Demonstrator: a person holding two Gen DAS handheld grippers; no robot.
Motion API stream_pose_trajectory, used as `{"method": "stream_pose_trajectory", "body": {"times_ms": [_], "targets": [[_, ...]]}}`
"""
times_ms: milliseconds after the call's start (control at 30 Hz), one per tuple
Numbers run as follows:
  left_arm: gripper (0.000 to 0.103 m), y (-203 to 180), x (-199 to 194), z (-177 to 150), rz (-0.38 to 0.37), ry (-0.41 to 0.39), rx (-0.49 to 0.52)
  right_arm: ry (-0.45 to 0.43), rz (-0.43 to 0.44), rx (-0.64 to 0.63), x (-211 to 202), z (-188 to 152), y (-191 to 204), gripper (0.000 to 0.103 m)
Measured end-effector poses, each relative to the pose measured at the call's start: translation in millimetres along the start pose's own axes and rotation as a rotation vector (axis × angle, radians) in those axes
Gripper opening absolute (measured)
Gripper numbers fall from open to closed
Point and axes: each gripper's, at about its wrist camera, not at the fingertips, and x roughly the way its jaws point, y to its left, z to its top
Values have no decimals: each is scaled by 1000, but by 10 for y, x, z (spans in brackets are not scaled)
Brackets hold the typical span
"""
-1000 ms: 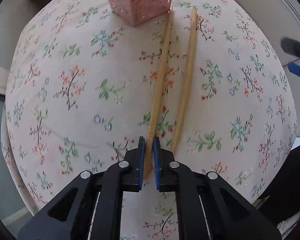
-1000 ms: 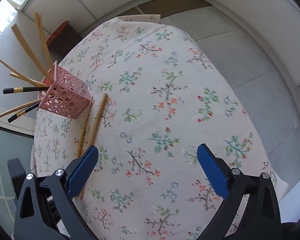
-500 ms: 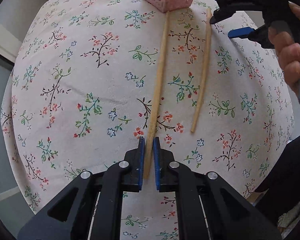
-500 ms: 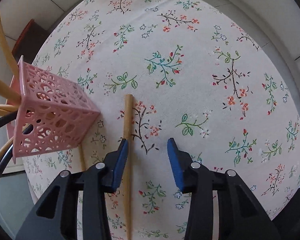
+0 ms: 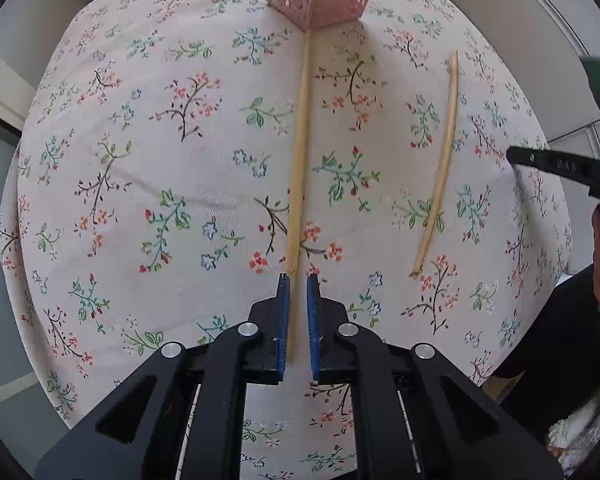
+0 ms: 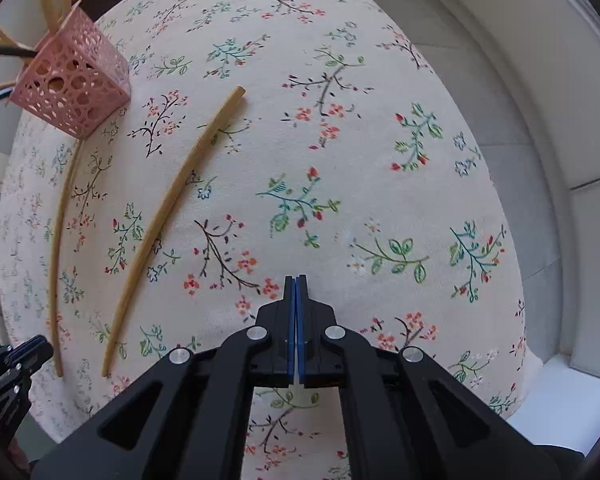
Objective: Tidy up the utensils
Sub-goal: 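Lift the left tool's chopstick while the right tool grasps the other wooden chopstick, then raise both held chopsticks upright and carry them toward the pink cup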
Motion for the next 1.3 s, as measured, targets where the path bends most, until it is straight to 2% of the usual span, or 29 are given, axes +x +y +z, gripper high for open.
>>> {"method": "stream_pose_trajectory", "body": {"times_ms": [33,67,100,133,167,300,433,467,500,533,567,667,767,833,900,933,967,1033,1067,1100,1200,1300], "targets": [[9,12,-25,116,-1,-22,-16,7,40,24,-15,1,-73,1],[16,-2,-82,196,-5,-54,-34,15,90,46,-19,11,-128,2],[30,-30,-127,281,-5,-89,-42,16,129,64,-21,24,-154,3],[37,-57,-154,354,2,-122,-48,6,156,84,-30,32,-170,5],[42,-91,-158,434,17,-150,-48,-8,176,100,-45,48,-191,12],[41,-180,16,757,86,-198,-74,-33,210,122,-45,79,-202,35],[41,-49,224,942,103,-207,-158,-8,233,148,27,51,-244,39],[35,-34,291,957,116,-193,-156,-10,229,151,20,46,-254,39],[22,-68,295,980,155,-217,-131,-13,224,154,11,43,-265,39],[17,-104,298,986,170,-221,-104,-18,221,162,-10,93,-275,40],[7,-125,295,992,174,-218,-91,-22,223,175,-11,124,-284,42],[6,-218,287,969,221,-210,-35,-34,219,212,11,276,-244,42],[6,-250,258,954,208,-195,-40,-5,187,258,97,492,-118,42],[6,-231,226,917,197,-192,-42,1,151,292,106,623,-15,46],[6,-224,225,870,183,-184,-44,26,75,271,156,758,183,47],[6,-180,192,807,174,-180,-47,28,34,267,175,795,275,55],[6,-164,175,778,164,-174,-52,31,0,272,192,813,326,58],[6,-120,158,693,157,-163,-59,1,-82,304,185,778,380,45],[5,-104,143,648,158,-159,-62,-30,-128,295,173,734,401,28],[5,-123,191,627,158,-155,-67,-68,-136,268,166,683,403,13],[5,-98,60,465,128,-154,-96,-126,-55,202,135,521,270,8],[5,-130,-174,260,75,-199,-117,-117,150,187,102,337,-67,8]]}}
